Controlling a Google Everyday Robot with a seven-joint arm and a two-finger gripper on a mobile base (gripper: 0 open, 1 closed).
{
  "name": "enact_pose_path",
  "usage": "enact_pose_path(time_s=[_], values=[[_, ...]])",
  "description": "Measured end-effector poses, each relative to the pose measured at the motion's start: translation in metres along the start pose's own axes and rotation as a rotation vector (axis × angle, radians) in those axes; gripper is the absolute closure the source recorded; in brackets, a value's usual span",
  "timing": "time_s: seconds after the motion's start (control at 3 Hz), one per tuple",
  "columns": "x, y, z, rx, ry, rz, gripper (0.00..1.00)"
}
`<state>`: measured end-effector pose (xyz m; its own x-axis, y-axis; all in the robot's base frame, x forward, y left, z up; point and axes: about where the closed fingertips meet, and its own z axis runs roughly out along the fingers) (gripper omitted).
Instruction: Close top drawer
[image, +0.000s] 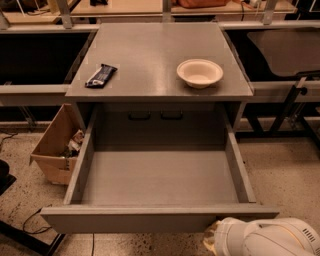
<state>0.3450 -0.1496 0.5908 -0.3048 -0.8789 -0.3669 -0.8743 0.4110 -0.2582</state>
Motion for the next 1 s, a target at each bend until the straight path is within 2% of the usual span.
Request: enact_pose_path(time_s=[1.0], values=[[-0.024,-0.048,0.017,0.11,-0.088,-0.044,1.0]])
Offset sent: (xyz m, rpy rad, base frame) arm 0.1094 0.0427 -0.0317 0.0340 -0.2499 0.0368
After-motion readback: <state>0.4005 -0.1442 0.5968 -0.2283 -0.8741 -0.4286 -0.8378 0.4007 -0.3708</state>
